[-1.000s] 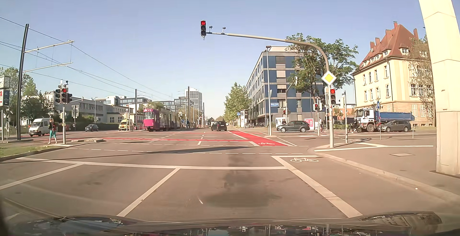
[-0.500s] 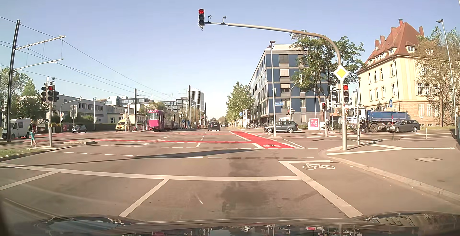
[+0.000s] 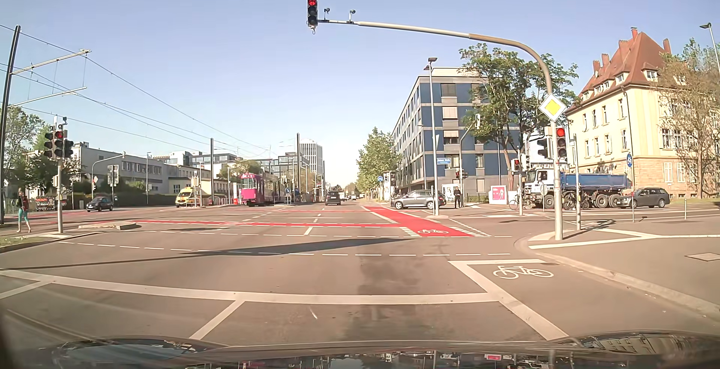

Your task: Follow the waypoints while adhering to traffic rules and regulations

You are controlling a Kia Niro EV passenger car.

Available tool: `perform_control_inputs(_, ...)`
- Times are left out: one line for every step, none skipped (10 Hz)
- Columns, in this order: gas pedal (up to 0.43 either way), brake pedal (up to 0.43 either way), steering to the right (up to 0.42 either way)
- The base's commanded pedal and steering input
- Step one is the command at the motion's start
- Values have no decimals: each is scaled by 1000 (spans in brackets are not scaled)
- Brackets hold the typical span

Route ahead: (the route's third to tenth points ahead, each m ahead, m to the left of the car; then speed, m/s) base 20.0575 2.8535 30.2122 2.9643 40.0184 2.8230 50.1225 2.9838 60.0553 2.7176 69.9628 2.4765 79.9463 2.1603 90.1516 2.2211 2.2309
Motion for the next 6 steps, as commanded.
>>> perform_control_inputs(0, 140, -17)
perform_control_inputs(0, 140, -16)
perform_control_inputs(0, 140, -16)
perform_control_inputs(0, 140, -16)
perform_control_inputs(0, 140, -15)
perform_control_inputs(0, 140, -15)
